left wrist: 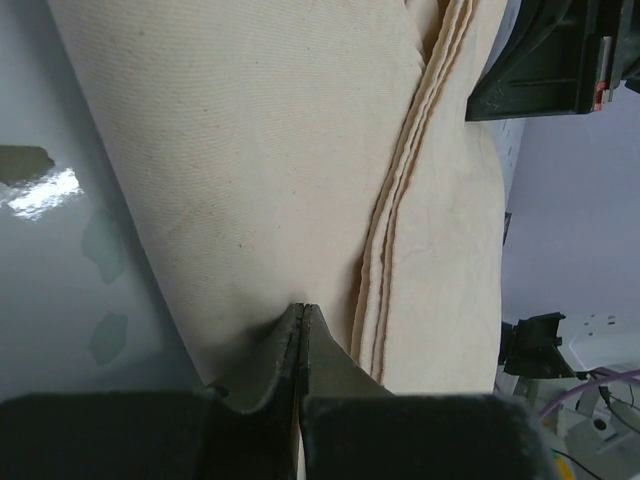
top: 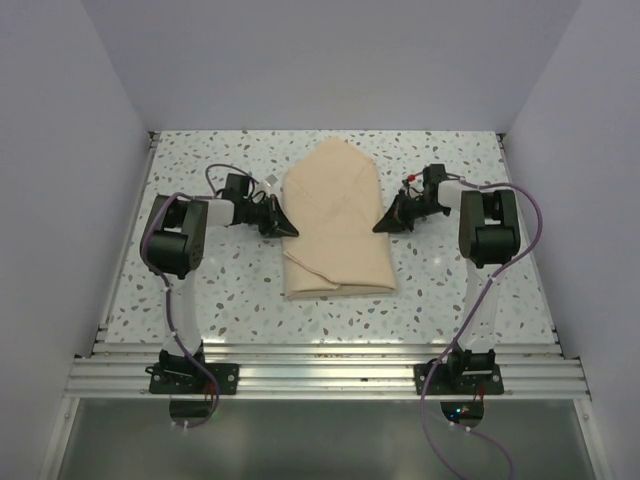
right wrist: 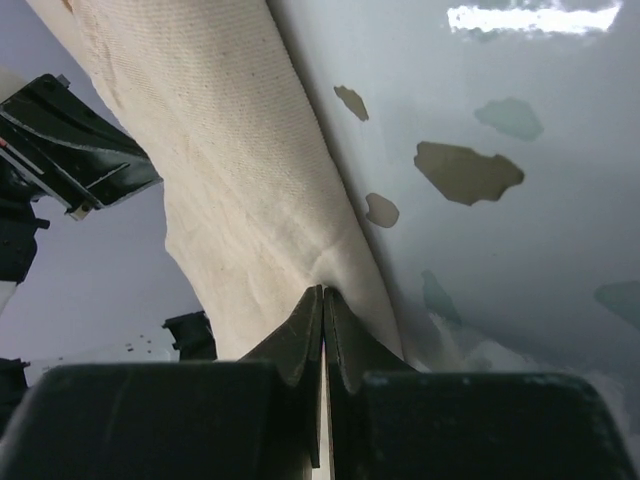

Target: Prepare the surgical pack

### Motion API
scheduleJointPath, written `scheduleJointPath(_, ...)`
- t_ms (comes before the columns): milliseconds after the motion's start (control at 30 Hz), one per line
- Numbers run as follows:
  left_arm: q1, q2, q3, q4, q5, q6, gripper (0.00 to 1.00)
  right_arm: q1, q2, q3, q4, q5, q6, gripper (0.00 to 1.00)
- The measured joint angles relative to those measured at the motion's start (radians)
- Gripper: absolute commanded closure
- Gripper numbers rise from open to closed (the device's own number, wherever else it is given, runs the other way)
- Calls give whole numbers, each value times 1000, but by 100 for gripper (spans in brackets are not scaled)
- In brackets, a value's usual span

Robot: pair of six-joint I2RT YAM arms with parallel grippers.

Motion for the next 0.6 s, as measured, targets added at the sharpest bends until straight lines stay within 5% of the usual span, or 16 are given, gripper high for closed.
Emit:
scheduleJointPath(100,-1,-1,16,-32,-8,16,100,1,-8,7,-6,12,1,96)
scheduleJointPath(200,-2,-11,57,-78,-56,47,74,3,-26,41,-14,56,15,67)
scheduleJointPath(333,-1,-11,187,-116,-135,66,60,2,-35,154,28,122,47,42)
scheduleJointPath(600,17,56,484,-98,-311,75,41,1,111,501,165,220,114,21)
